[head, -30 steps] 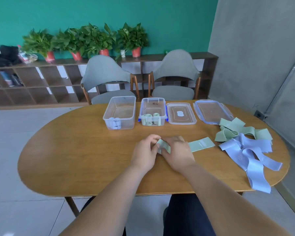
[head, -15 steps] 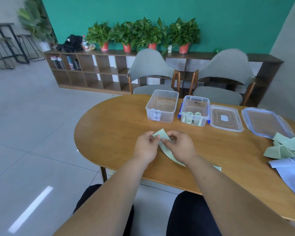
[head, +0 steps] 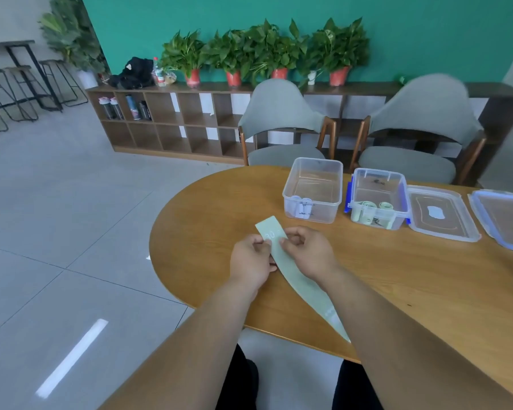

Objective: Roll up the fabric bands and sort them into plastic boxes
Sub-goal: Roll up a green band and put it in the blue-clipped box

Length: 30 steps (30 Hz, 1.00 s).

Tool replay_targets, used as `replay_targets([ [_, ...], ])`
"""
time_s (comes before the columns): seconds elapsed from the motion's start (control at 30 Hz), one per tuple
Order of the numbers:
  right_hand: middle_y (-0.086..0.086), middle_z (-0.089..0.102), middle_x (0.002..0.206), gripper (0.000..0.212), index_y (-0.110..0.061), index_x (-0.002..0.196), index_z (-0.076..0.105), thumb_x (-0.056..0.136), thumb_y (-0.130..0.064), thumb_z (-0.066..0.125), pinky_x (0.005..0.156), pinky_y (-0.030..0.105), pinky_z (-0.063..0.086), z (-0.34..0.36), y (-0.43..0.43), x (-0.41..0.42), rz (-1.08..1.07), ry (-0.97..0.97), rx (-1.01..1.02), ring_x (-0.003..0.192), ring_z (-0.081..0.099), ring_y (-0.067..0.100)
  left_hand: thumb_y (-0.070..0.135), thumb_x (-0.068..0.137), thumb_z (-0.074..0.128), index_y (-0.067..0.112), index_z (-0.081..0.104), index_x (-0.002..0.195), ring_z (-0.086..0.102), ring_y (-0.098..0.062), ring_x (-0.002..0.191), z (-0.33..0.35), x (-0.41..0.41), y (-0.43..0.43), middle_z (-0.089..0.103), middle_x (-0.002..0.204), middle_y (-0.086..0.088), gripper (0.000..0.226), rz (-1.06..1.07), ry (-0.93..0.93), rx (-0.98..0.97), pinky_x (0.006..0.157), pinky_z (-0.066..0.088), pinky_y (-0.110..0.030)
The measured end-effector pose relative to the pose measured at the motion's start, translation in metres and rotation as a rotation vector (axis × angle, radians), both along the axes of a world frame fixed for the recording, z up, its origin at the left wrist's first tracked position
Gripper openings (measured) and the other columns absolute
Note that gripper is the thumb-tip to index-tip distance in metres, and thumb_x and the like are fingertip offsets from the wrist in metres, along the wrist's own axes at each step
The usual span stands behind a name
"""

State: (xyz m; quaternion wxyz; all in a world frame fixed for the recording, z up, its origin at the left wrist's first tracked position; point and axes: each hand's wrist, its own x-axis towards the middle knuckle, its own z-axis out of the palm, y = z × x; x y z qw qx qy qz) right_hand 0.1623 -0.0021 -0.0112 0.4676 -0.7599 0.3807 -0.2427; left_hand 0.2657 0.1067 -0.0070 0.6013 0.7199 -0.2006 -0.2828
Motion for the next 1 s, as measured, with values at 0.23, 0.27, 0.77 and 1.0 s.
replay_targets([
  [0.23,-0.016,0.077,0.090,0.024,-0.034,0.113,0.075,0.092,-0.023,0.068,0.066,0.017,0.050,-0.008,-0.016,0.035,0.052,0.148,0.009,0.083,0.071,-0.001,0.022,0.105,0.059,0.018,0.073,0.103,0.077,-0.019,0.081,0.004,0.053,-0.016,0.078,0.087,-0.001,0.015,0.015,-0.087,0.109,0.070,0.066,-0.035],
  [0.27,-0.016,0.077,0.091,0.025,-0.033,0.114,0.075,0.092,-0.024,0.067,0.062,0.013,0.046,-0.009,-0.017,0.041,0.046,0.169,-0.004,0.083,0.070,-0.002,0.020,0.105,0.058,0.023,0.074,0.099,0.077,-0.021,0.083,0.004,0.058,-0.019,0.078,0.087,0.000,0.017,0.010,-0.099,0.124,0.073,0.066,-0.038],
  [0.77,-0.004,0.069,0.123,0.037,-0.020,0.130,0.068,0.095,-0.014,0.059,0.096,0.036,0.053,-0.041,-0.014,0.053,-0.084,0.172,-0.380,0.111,0.062,0.020,0.005,0.103,0.045,0.012,0.057,0.144,0.062,-0.019,0.124,-0.020,0.060,-0.022,0.069,0.132,-0.001,0.043,-0.106,-0.512,0.227,0.099,0.045,-0.023],
  [1.0,-0.009,0.072,0.118,0.045,-0.025,0.134,0.067,0.092,-0.011,0.057,0.093,0.026,0.053,-0.029,-0.010,0.032,0.053,0.161,-0.339,0.101,0.066,0.009,0.009,0.101,0.054,0.012,0.047,0.154,0.058,-0.022,0.126,-0.028,0.052,-0.007,0.063,0.132,-0.007,0.054,-0.225,-0.687,0.259,0.113,0.044,-0.040],
])
